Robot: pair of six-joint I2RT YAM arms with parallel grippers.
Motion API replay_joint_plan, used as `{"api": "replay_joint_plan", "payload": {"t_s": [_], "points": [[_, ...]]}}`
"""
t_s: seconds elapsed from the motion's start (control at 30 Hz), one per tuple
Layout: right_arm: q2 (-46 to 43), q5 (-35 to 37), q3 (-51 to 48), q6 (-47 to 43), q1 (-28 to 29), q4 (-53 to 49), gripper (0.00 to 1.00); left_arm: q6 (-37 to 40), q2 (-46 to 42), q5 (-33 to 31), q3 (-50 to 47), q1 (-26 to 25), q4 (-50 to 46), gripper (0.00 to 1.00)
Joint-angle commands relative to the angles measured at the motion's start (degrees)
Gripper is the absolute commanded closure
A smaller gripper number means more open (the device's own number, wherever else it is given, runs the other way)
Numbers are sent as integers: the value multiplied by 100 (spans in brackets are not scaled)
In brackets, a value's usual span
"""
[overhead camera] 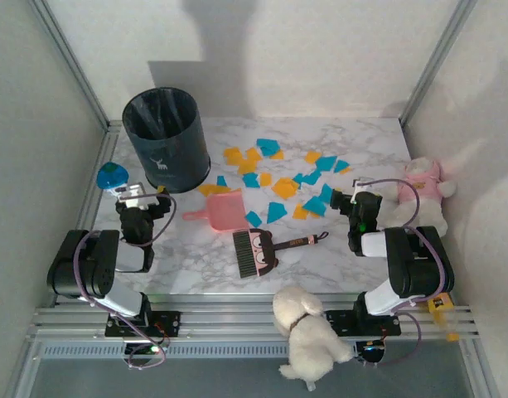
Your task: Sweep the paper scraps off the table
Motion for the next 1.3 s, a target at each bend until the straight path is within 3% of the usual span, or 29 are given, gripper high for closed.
{"api": "replay_joint_plan", "payload": {"t_s": [0.0, 0.77, 1.0, 1.1, 1.27], "points": [[61, 120, -45, -11, 36, 221, 1, 3, -19, -42, 85, 22, 211, 0], [59, 118, -63, -16, 37, 246, 1, -3, -44, -40, 88, 21, 190, 0], [-323, 246, 45, 32, 34, -257, 1, -125, -762, -435, -218, -15, 131, 0], [-678, 290, 110, 66, 36, -711, 1, -388, -1449, -621, -151, -23, -722, 0], [-1398, 237, 847, 598, 38, -2923, 1, -934, -2677, -837, 387, -144, -3038, 1]]}}
